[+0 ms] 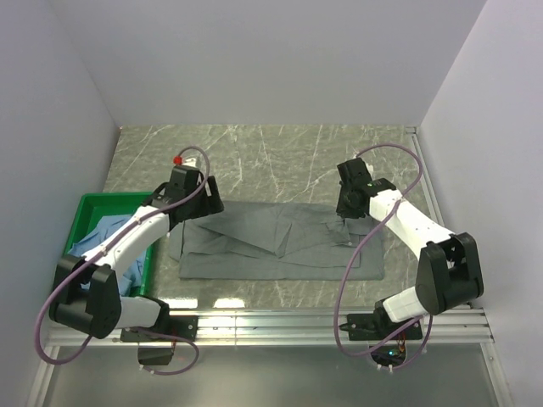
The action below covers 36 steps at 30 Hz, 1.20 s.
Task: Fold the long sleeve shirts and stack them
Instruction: Fold the shirt
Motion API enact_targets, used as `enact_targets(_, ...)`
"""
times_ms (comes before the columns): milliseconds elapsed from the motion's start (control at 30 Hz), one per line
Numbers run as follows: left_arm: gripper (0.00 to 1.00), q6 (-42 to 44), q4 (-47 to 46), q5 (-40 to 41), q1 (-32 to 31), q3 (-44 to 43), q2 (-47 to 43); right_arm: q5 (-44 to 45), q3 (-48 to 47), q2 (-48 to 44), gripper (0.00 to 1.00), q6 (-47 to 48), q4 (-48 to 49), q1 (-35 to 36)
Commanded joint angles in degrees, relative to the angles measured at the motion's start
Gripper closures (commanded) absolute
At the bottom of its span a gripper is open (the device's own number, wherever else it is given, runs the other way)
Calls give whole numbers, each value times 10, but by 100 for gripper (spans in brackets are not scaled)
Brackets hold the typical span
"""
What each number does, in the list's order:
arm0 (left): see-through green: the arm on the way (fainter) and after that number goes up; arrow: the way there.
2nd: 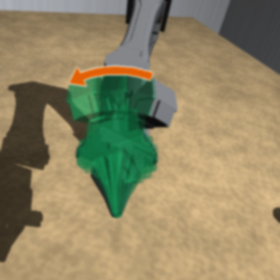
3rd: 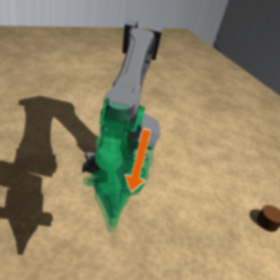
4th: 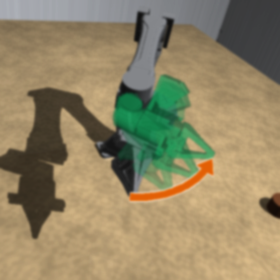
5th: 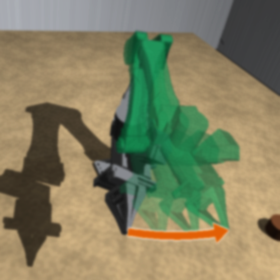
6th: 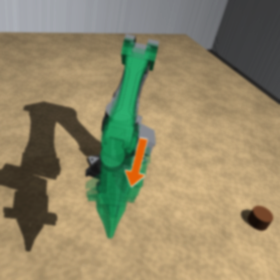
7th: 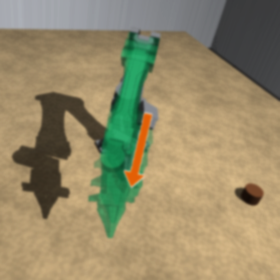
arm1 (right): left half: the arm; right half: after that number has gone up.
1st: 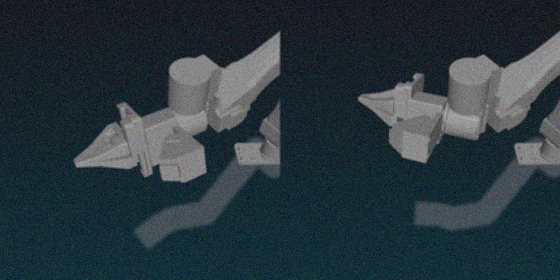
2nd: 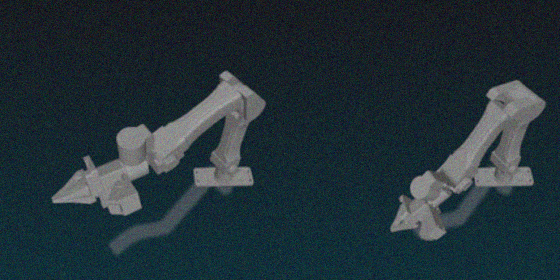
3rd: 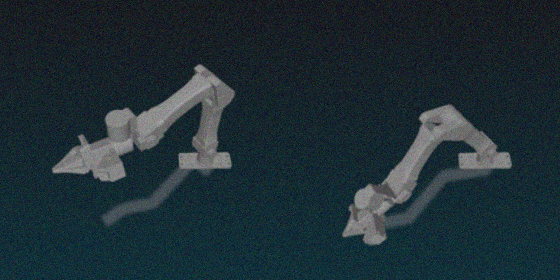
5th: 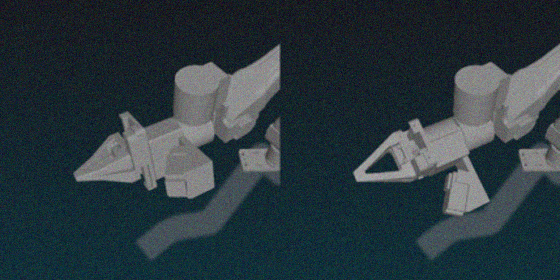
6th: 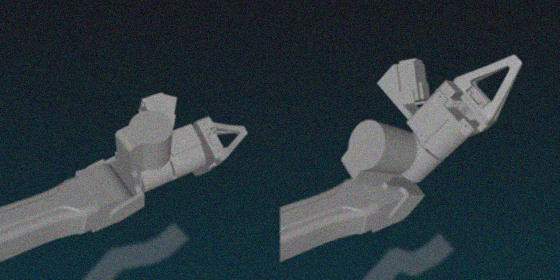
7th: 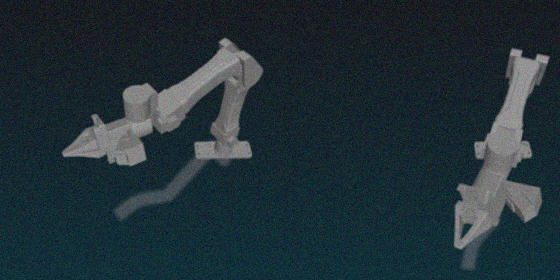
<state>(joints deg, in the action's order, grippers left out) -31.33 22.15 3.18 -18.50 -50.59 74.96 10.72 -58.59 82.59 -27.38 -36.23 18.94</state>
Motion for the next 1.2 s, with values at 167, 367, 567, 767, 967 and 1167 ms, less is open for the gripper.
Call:
enact_targets(167,21,-19,18,-48,-54,-42,19,8,-35,2,94,3,-2,-7)
enact_targets(367,23,-118,26,-60,-122,-45,42,-3,-44,3,94,4,-7,-7)
enact_targets(567,23,-216,9,-53,-157,-21,63,-20,-37,-4,94,-4,0,-6)
enact_targets(767,27,-307,-35,-54,-178,15,63,-19,-31,-14,93,-5,1,-6)
enact_targets(967,29,-394,-76,-40,-212,45,74,-32,-27,-24,93,-6,10,-7)
enact_targets(1167,32,-461,-110,-12,-228,66,78,-40,-22,-26,93,-4,21,-7)
